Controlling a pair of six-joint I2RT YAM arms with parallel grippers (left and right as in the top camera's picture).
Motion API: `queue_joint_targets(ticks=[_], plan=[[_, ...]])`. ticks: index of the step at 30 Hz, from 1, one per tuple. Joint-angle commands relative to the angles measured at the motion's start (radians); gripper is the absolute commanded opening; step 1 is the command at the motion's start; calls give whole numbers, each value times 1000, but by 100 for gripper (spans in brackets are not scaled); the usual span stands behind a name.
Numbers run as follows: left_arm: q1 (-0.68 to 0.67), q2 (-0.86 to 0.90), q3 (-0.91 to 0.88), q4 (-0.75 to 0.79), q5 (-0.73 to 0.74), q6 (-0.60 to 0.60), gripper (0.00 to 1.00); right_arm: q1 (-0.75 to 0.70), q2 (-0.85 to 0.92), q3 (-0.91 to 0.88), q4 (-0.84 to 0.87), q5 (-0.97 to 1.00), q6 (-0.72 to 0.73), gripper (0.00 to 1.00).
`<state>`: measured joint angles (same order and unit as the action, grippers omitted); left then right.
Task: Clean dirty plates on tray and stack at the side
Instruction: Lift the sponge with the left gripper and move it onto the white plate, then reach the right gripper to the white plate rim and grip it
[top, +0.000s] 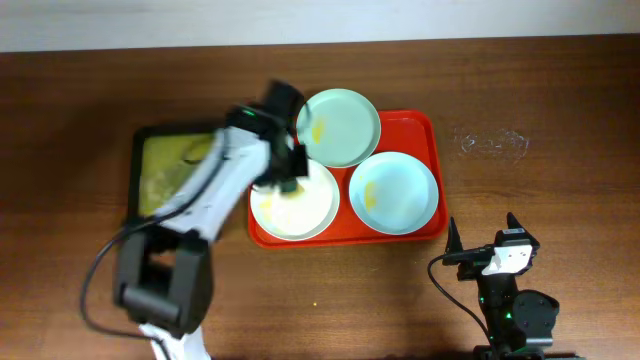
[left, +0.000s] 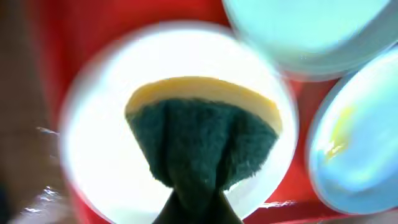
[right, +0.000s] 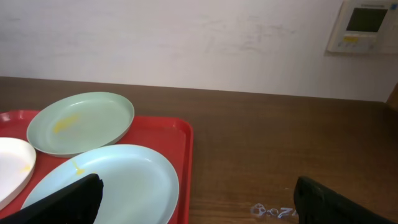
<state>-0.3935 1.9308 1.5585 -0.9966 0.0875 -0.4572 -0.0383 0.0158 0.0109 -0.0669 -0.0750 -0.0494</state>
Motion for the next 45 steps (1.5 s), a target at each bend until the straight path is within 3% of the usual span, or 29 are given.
queue_joint_targets(ticks=[1, 3, 4, 5, 6, 10, 13, 15, 18, 36, 38, 40, 42, 44, 45], plan=[[-78, 97, -76, 36, 10, -20, 0, 5, -8, -5, -5, 5, 1, 99], [-96, 129, -81, 43, -6, -20, 6, 5, -8, -5, -5, 5, 1, 99], [-89, 129, -80, 43, -32, -20, 25, 5, -8, -5, -6, 5, 1, 99], [-67, 128, -63, 40, -27, 18, 67, 5, -8, -5, -6, 5, 1, 99], [-58, 127, -47, 26, -19, 32, 75, 5, -8, -5, -5, 5, 1, 99], [28, 80, 154, -129, -23, 47, 77, 5, -8, -5, -6, 5, 1, 99], [79, 32, 184, -145, -24, 47, 78, 5, -8, -5, -5, 5, 1, 99], [109, 32, 183, -150, -35, 47, 100, 5, -8, -5, -6, 5, 1, 99], [121, 32, 183, -149, -116, 47, 99, 5, -8, -5, -6, 5, 1, 99], [121, 32, 183, -142, -137, 47, 99, 5, -8, -5, 9, -6, 6, 99], [121, 32, 183, -142, -137, 47, 99, 5, -8, -5, 72, -349, 173, 99], [121, 32, 183, -142, -137, 47, 99, 5, -8, -5, 263, -551, 228, 99], [121, 32, 183, -142, -136, 47, 99, 5, -8, -5, 488, -591, 440, 98], [121, 32, 183, -142, -136, 47, 99, 5, -8, 0, 634, -562, 512, 99], [121, 32, 183, -142, -135, 47, 99, 5, -4, 51, 611, -462, 529, 99]])
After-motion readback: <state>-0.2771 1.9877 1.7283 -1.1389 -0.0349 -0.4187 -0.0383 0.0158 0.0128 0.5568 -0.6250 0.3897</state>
